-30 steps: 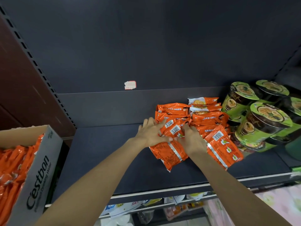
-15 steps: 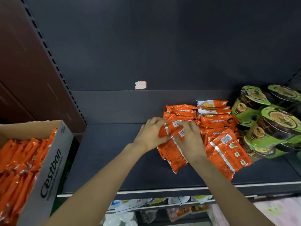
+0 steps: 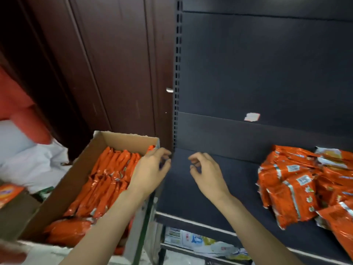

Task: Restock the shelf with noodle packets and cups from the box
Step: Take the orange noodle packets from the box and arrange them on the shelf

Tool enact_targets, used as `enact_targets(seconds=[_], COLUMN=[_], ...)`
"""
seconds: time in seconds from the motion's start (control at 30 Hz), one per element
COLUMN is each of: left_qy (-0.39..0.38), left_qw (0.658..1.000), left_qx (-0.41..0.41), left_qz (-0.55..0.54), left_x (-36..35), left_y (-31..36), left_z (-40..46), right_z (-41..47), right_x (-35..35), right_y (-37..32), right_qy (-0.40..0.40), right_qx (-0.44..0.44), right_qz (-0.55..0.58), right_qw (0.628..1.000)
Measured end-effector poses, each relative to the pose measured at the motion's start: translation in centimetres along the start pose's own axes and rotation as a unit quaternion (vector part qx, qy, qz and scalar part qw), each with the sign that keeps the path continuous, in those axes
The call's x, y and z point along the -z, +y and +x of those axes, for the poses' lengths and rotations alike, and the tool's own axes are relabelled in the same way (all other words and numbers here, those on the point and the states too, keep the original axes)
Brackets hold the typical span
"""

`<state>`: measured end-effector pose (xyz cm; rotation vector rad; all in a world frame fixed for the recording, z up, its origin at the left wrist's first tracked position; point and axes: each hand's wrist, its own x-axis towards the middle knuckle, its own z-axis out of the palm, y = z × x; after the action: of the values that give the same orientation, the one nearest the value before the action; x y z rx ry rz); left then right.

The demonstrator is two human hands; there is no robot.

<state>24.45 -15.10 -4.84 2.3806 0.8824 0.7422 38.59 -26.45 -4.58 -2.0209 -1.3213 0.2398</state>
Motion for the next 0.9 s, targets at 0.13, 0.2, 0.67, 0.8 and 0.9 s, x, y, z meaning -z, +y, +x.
enact_targets(seconds=[0.13,0.2,0.67,0.8,0.9], left_qy=[0.014,-0.007,-0.224,-0.211,-0.205], left_qw=[0.998,0.996,0.955,0.951,0.951], left_qx=[0.046,0.072,0.195,0.225,0.230], left_qz=[0.038,0.044,0.021,-0.028,-0.038], left_x=[6.7,9.4,17.1,16.8,16.7], left_y=[-8.6,-12.8,-27.4,-28.1,-28.1], left_z=[-1.4,-2.0,-5.2,-5.8,-5.8], right_z=[1.9,2.7,4.8,5.4,5.3], right_x=[-6.9,-10.4,-27.8,-30.0,-31.3], right_y=[-6.7,-9.5,-15.5,-15.0,-14.9], right_qy=[-0.033,-0.046,-0.201,-0.233,-0.230], right_qx=[0.011,0.001,-0.093,-0.129,-0.148], right_qz=[0.016,0.021,-0.033,-0.080,-0.125], right_qw=[0.999,0.999,0.975,0.961,0.954])
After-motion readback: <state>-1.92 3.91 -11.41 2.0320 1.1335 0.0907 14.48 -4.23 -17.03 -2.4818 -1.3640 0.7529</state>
